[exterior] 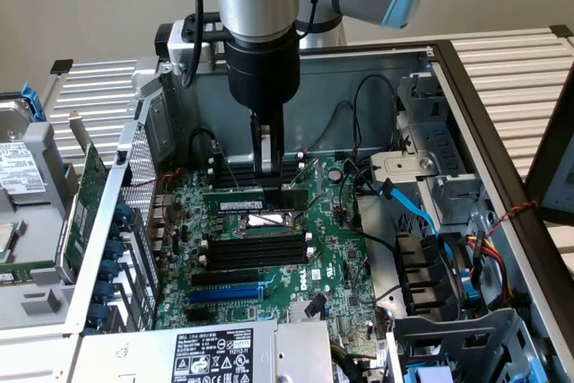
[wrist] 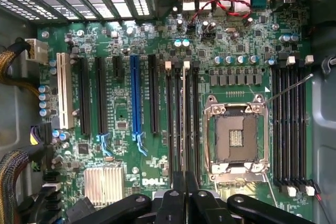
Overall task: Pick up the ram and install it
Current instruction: 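Insert the ram into the slot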
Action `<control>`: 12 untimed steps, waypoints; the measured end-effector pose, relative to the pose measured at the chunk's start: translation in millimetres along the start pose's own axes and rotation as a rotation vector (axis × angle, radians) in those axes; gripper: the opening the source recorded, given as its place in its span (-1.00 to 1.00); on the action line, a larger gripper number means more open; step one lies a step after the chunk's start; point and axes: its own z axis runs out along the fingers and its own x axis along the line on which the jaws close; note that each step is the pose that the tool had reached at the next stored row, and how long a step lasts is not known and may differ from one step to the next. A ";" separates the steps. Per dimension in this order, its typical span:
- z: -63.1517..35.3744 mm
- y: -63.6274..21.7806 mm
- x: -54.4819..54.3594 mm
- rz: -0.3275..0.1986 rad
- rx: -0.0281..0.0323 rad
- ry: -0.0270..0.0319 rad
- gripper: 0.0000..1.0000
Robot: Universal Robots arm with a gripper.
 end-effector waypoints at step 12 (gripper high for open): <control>15.1 2.6 0.5 -0.005 -0.0001 0.0010 -0.76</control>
